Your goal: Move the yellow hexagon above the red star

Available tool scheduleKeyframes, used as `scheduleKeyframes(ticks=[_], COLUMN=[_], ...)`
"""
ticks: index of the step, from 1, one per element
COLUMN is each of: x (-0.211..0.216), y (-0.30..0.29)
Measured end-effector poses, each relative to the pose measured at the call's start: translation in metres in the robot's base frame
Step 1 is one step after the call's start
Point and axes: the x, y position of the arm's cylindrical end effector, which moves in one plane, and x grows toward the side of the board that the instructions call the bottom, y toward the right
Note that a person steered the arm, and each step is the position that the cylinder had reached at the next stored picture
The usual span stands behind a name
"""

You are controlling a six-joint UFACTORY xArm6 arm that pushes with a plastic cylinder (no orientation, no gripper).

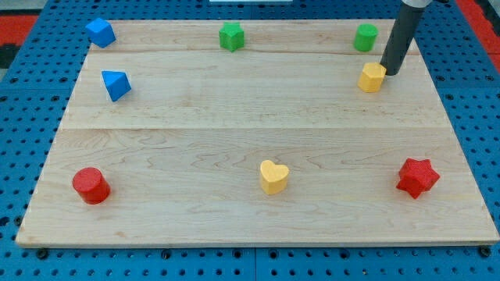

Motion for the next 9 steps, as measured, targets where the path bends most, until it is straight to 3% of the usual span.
scheduleKeyframes(ticks=[3, 4, 5, 6, 7, 8, 9], x=[-0.028, -0.006, 0.021, 0.014, -0.027, -0.029, 0.000], y=[-0.060, -0.073, -0.069, -0.071, -0.074, -0.052, -0.044])
